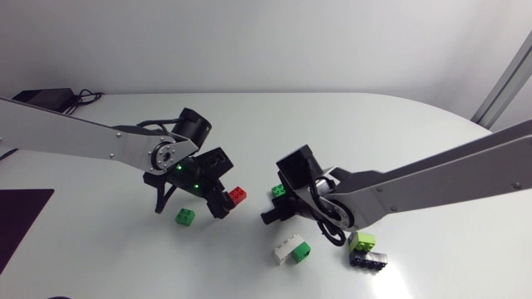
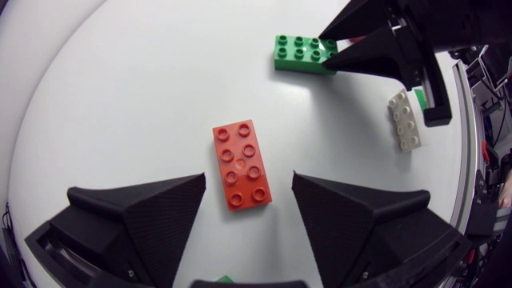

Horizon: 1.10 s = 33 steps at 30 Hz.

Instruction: Separate the duplo bricks

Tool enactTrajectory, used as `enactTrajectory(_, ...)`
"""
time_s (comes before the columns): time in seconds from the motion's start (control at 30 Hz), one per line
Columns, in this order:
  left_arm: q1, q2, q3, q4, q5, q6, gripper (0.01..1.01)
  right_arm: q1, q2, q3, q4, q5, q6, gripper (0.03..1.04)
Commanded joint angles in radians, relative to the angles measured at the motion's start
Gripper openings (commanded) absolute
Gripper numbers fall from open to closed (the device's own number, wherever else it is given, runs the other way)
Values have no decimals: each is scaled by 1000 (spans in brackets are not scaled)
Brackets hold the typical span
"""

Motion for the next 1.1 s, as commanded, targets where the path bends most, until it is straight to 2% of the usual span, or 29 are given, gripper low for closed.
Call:
enactTrajectory(0.0, -3, -65, -18, 9, -5, 21, 920, -7, 54, 36, 7, 2, -26, 211)
enactTrajectory(0.1, -26, -115, -25, 5, -5, 7, 923, -16, 83, 62, 0, 0, -32, 241)
enactTrajectory(0.13, -37, -130, -30, 5, -5, -1, 931, -22, 92, 69, -9, -1, -32, 349)
enactTrajectory(0.2, -60, -153, -37, 2, -5, -10, 931, -32, 112, 91, -49, -18, -32, 689)
enactTrajectory(0.43, -116, -177, -28, -34, -3, -38, 931, -46, 77, 71, -78, -32, -32, 961)
enactTrajectory(0.57, -146, -181, -21, -60, 9, -53, 931, -65, -35, 26, -85, -44, -32, 982)
enactTrajectory(0.7, -172, -184, -14, -108, 55, -82, 931, -102, -230, -56, -124, -64, -32, 982)
enactTrajectory(0.9, -267, -187, -25, -134, 55, -131, 930, -167, -518, -187, -222, -86, -35, 982)
enactTrajectory(1.07, -310, -99, 64, -231, 55, -202, 925, -194, -701, -282, -283, -87, -36, 982)
